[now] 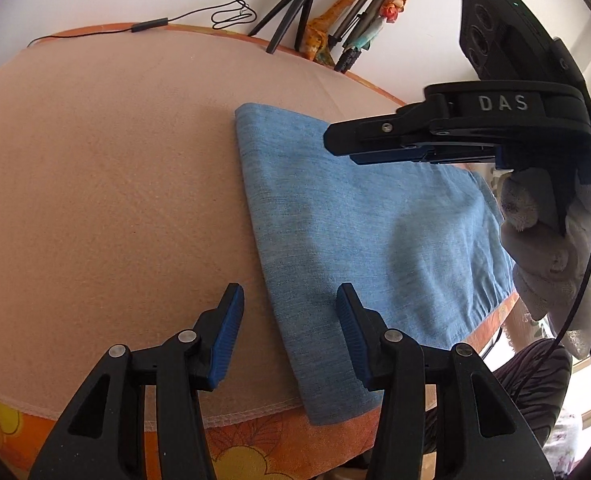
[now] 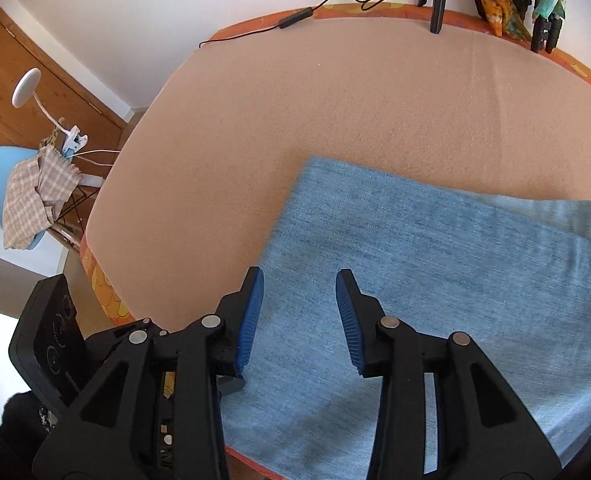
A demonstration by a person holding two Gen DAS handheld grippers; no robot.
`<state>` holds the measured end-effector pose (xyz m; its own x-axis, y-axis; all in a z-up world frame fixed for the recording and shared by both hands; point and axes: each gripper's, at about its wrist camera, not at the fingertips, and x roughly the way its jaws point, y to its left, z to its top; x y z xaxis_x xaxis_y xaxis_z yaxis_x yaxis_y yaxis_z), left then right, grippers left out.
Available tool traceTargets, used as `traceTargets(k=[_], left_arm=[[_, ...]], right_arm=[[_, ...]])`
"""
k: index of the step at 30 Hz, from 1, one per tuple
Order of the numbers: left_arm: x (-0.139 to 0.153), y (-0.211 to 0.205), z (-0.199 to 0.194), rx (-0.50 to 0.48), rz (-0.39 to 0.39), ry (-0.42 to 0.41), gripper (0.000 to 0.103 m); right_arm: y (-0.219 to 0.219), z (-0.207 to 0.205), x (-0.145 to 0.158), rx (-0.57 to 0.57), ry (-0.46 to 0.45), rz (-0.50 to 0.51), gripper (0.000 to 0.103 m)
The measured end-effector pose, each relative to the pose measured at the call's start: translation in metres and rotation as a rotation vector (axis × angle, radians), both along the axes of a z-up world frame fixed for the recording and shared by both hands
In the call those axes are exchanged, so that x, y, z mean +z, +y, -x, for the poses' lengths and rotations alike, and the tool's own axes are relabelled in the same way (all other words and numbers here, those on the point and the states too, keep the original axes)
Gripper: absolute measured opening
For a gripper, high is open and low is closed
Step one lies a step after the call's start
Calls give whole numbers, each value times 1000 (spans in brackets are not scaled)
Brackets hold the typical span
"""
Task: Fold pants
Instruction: 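Open both grippers and release the folded jeans onto the bed, then grasp the jeans leg end with the right gripper while the left gripper grasps its edge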
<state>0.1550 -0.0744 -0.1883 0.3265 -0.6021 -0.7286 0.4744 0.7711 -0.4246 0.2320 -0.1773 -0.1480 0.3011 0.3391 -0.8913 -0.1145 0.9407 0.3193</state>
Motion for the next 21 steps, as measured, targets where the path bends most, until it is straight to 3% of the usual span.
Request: traceTargets(k=[9,21], left_arm=[[-3,5,-1,20,54,-5,47],[-2,11,-1,22,101,36,47]], right_arm=[[37,-43,-20,-22,68,89,42],[84,-70,-37,55,156,328,43]])
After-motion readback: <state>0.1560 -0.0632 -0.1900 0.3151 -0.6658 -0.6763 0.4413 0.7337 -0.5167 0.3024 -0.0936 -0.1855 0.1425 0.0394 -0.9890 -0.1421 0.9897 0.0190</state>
